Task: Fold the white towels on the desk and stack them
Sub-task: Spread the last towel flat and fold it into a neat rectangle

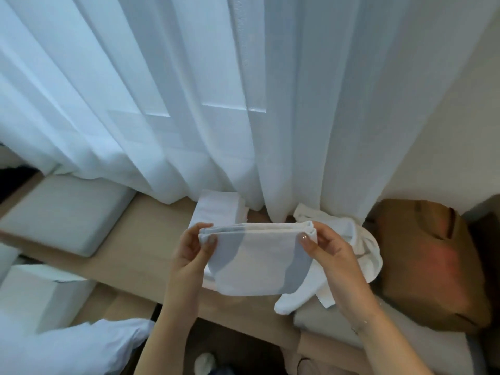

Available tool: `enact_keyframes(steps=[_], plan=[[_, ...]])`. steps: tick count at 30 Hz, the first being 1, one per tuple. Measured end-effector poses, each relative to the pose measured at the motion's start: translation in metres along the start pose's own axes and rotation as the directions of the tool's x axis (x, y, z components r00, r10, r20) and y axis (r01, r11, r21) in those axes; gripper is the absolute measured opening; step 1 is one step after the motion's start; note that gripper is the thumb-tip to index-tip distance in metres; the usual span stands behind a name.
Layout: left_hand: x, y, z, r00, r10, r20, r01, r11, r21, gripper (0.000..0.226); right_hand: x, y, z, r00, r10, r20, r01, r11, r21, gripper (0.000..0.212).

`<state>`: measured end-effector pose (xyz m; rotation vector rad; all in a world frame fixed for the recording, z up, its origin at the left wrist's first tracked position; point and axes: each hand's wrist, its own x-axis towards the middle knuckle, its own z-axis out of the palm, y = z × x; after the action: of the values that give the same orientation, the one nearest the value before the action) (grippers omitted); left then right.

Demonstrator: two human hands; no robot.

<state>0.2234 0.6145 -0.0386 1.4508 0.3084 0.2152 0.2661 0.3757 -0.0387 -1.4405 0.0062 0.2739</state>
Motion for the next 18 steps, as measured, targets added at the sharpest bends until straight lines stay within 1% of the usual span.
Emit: enact_keyframes(steps=[2, 4, 7, 11, 14, 18], plan=[[0.016, -0.005, -0.032, 1.0, -0.019, 0.006, 0.019, 1.0, -0.008, 0.027, 0.013, 0.008, 0.028, 1.0, 0.005, 0.027, -0.005, 1.0, -0.006, 0.019], [0.034, -0.01, -0.065, 0.999, -0.041, 0.03, 0.04, 0.999, 0.012, 0.028, 0.024, 0.019, 0.061, 1.0, 0.015, 0.005, -0.015, 1.0, -0.005, 0.022], [0.065, -0.017, -0.121, 0.986, -0.1, 0.13, 0.092, 0.994, 0.062, 0.021, 0.036, 0.039, 0.119, 0.995, 0.03, -0.096, -0.029, 1.0, 0.009, 0.026], [0.094, -0.016, -0.187, 0.958, -0.162, 0.237, 0.142, 0.985, 0.1, 0.024, 0.043, 0.06, 0.189, 0.975, 0.076, -0.209, -0.065, 0.996, 0.058, 0.03], [0.115, -0.017, -0.223, 0.943, -0.212, 0.257, 0.189, 0.976, 0.112, 0.023, 0.047, 0.072, 0.229, 0.96, 0.116, -0.253, -0.101, 0.992, 0.073, 0.031], [0.139, -0.026, -0.248, 0.928, -0.257, 0.269, 0.238, 0.966, 0.102, 0.021, 0.057, 0.083, 0.258, 0.946, 0.163, -0.281, -0.145, 0.986, 0.085, 0.033]])
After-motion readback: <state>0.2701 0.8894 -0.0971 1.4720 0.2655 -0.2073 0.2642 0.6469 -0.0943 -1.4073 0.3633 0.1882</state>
